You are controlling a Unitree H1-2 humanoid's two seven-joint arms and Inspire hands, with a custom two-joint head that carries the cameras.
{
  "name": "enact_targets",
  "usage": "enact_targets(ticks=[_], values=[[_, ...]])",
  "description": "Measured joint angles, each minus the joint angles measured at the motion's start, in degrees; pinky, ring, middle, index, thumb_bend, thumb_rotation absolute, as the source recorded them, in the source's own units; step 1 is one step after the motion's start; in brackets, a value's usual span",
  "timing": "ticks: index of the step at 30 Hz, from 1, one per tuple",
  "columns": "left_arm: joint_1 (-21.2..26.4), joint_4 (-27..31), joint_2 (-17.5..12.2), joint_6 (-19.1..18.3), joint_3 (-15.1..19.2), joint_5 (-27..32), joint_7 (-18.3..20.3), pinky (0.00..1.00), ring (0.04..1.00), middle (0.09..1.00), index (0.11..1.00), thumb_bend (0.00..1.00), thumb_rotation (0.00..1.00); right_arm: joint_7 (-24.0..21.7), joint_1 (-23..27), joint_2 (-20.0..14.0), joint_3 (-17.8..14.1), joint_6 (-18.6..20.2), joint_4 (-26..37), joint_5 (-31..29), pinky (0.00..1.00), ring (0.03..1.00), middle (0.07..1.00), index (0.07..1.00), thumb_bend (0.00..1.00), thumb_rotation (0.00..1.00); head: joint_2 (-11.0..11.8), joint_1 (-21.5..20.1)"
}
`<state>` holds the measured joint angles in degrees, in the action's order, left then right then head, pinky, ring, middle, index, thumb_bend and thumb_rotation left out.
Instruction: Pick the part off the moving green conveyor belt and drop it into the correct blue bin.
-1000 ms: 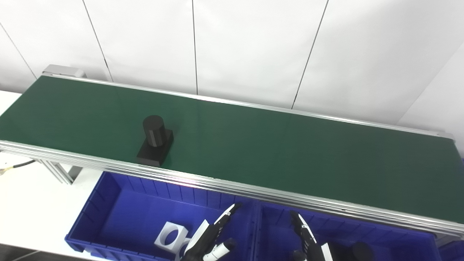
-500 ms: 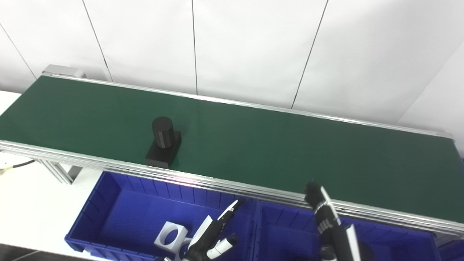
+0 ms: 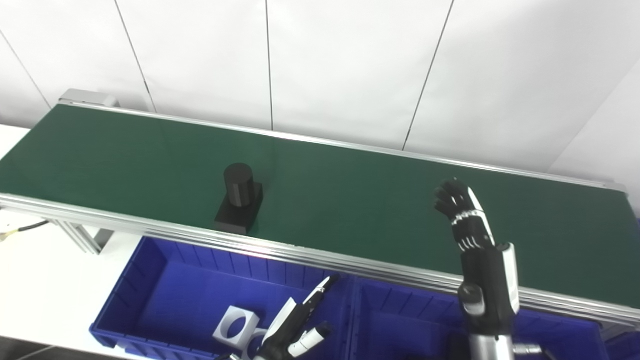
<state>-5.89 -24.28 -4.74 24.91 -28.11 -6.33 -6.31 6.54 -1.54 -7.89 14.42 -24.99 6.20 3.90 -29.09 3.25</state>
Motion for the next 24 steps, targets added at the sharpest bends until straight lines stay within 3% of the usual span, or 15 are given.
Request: enact_targets(ticks=[9,10,12,13,19,24], values=[[0.4,-0.4,-0.1,0.3,-1.1,-0.4,-1.3,1.00,1.000,0.998,0.970,0.88,1.00,-3.0,8.8,1.5,-3.6,0.0,-8.6,-1.6,0.81,0.850,0.886,0.909,0.90,0.70,0.4,-0.4],[1.0,-2.1,0.1,0.6,-1.1,-0.3,-1.3,0.99,0.996,0.994,0.967,0.85,1.00,-3.1,9.6,1.6,-3.9,0.0,-9.2,-1.4,0.79,0.843,0.884,0.907,0.90,0.67,0.8,-0.5],[4.6,-11.3,1.4,1.2,-0.6,0.5,-1.3,0.87,0.952,0.956,0.918,0.96,0.99,-3.4,11.6,1.6,-4.4,0.0,-10.9,-1.0,0.77,0.827,0.879,0.906,0.92,0.61,0.9,-0.5],[6.1,-13.5,1.6,0.7,-0.3,0.8,-1.3,0.86,0.949,0.954,0.914,0.97,0.99,-3.5,12.6,1.7,-4.4,0.0,-12.0,-0.9,0.77,0.826,0.878,0.906,0.92,0.61,0.9,-0.5],[7.6,-13.6,1.3,0.4,-1.3,0.7,-2.8,0.83,0.941,0.949,0.907,1.00,0.98,-3.9,15.7,2.9,-6.4,0.0,-17.1,-1.0,0.74,0.795,0.858,0.900,0.97,0.52,1.1,-0.5],[7.6,-14.6,1.5,0.4,-2.0,0.7,-3.6,0.85,0.948,0.952,0.904,1.00,0.97,-3.8,19.3,4.0,-7.3,0.0,-20.9,-0.5,0.73,0.785,0.860,0.909,0.99,0.36,1.5,-0.4]])
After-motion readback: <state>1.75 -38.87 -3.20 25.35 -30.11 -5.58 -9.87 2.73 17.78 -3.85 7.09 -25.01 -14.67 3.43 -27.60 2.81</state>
